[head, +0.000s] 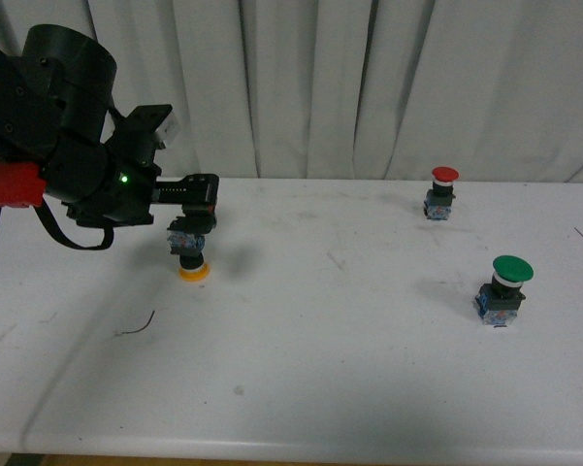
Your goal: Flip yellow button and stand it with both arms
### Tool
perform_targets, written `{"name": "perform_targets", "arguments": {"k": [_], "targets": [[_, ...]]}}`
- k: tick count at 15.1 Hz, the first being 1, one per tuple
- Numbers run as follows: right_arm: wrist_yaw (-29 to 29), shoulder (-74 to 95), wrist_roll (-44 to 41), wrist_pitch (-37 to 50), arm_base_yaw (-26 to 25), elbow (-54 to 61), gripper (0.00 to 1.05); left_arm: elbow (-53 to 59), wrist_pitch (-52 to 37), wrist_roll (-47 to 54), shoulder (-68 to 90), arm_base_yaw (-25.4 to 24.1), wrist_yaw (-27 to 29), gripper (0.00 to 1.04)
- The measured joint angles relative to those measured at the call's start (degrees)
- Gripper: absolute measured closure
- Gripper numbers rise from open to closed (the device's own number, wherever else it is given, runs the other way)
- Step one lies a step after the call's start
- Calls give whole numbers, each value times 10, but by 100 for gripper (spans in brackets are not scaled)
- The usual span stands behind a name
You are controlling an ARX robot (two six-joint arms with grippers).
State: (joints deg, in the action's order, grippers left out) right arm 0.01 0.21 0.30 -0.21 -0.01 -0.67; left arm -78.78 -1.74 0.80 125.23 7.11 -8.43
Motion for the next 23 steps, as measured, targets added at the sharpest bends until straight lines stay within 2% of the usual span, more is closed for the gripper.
{"name": "perform_targets", "arguments": {"k": [7,12,13,19,21,23], "targets": [[0,0,0,0,0,0,6,-27,0,14,33,13,21,7],[0,0,0,0,0,0,6,-30,13,17,33,10,29,61],[0,0,0,0,0,0,6,-31,16,20,33,10,28,68],[0,0,0,0,0,0,6,9,-8,26,-17,16,21,69],[0,0,0,0,0,0,6,67,-56,26,-102,34,16,69],[0,0,0,0,0,0,6,216,-130,19,-282,89,16,69]]}}
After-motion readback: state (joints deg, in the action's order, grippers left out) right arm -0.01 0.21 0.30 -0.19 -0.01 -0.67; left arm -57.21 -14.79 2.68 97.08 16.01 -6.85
